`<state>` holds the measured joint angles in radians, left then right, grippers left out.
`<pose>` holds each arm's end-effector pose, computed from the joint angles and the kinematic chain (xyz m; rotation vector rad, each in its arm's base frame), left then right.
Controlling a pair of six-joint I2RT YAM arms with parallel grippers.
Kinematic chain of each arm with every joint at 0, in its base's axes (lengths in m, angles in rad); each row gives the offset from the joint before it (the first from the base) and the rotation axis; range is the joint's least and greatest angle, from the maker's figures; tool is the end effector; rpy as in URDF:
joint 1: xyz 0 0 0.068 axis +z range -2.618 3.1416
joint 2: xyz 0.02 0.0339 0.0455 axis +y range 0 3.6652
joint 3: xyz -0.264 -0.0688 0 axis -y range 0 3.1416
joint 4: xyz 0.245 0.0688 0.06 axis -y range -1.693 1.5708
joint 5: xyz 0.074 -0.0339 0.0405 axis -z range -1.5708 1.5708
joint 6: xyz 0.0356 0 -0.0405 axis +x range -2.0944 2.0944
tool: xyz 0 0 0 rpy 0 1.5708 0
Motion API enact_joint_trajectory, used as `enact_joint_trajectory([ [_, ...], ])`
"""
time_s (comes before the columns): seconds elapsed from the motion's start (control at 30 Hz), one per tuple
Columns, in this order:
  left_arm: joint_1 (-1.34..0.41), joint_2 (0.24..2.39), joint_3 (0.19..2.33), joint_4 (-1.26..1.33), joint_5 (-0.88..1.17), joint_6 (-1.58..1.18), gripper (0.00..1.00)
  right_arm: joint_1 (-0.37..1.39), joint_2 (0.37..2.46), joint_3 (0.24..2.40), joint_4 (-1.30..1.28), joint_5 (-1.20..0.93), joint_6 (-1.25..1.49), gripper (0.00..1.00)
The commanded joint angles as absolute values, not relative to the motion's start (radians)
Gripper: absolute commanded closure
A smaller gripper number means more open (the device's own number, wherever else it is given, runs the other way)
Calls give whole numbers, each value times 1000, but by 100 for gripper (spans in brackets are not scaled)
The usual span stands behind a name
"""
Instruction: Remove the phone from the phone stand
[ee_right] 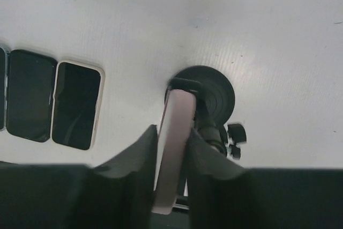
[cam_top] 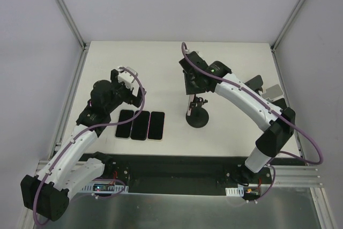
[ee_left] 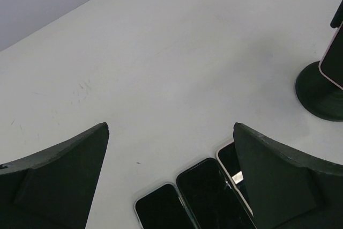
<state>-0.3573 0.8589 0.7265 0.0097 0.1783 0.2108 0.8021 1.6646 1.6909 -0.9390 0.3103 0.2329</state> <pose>0.1913 -0.0781 0.3272 0.6029 1.5877 -0.2605 0.2540 0.2469 0.3574 -0.5559 2.3610 0.0799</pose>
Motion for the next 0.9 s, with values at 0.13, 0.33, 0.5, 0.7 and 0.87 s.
enact_joint_trajectory([
  [0.13, -397, 848, 687, 113, 262, 245, 1, 816, 1618, 1746, -902, 285, 91, 99],
  [0.33, -411, 876, 678, 162, 409, 270, 1, 795, 1566, 1684, -847, 83, -248, 99],
  [0.5, -434, 920, 678, 227, 502, 255, 1, 759, 1525, 1652, -845, -95, -359, 99],
  [0.7, -492, 1025, 707, 288, 560, 238, 1, 697, 1476, 1568, -784, -273, -411, 99],
  [0.87, -580, 1149, 750, 350, 566, 215, 1, 663, 1417, 1491, -692, -330, -419, 99],
])
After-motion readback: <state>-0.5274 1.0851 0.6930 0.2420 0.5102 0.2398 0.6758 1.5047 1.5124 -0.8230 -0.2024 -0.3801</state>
